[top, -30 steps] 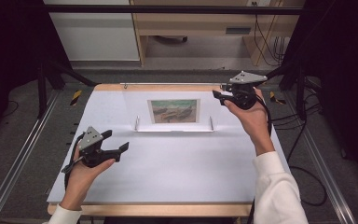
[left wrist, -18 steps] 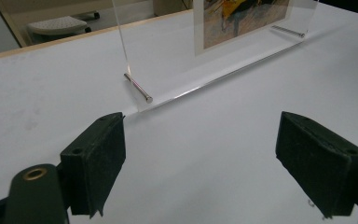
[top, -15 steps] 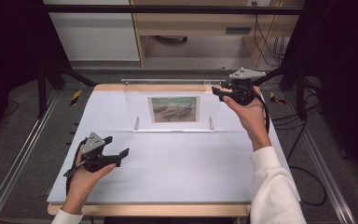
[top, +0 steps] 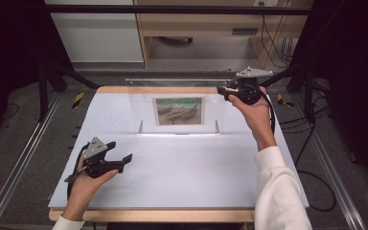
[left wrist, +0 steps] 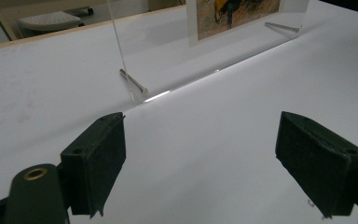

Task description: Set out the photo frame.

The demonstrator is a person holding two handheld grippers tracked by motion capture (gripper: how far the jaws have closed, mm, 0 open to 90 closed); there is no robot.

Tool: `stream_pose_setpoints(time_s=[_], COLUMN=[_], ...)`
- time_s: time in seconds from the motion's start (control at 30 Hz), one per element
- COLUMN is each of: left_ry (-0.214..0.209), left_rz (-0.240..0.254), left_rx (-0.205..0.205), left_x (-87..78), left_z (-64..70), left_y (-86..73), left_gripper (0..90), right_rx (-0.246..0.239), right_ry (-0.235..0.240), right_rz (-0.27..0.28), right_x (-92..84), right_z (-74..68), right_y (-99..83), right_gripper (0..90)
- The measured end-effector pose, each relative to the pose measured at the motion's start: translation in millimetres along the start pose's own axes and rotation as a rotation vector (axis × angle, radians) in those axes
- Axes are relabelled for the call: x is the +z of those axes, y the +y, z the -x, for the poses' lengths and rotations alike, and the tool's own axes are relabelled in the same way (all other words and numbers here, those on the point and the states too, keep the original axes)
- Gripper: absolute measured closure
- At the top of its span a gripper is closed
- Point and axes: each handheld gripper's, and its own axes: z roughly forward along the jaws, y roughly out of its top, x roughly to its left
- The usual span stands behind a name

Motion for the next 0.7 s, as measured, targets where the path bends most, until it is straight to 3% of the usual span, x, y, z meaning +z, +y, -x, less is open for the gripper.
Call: stream_pose_setpoints(time_s=[0.43,0.47,0.5,0.57,0.63,0.7], left_ry=[0.007,0.009,0.015,0.016,0.016,0.015], left_rz=[0.015,0.016,0.015,0.013,0.015,0.018], left_rx=[-0.015,-0.015,-0.012,-0.013,-0.015,-0.017], left_x=[-4.9,-4.9,-5.1,-5.3,-5.0,-4.1], left_z=[-3.3,-2.9,-2.6,-2.3,-1.5,-0.4], left_y=[-3.5,-3.5,-3.4,-3.2,-3.0,-3.1], left_gripper=[15.9,15.9,15.5,15.3,14.8,14.4], right_rx=[0.015,0.008,0.002,0.001,-0.024,-0.034], right_ry=[-0.013,-0.021,-0.034,-0.039,-0.065,-0.095], right_rz=[0.008,0.006,0.006,0.005,-0.003,0.017], right_x=[2.3,1.7,-0.6,-1.6,-5.6,-10.2], right_z=[-0.8,-1.9,-4.4,-5.6,-9.6,-12.7], right_y=[-0.2,-0.5,-0.8,-0.9,-1.4,-4.2], right_gripper=[51.2,48.8,40.9,37.6,30.2,28.3])
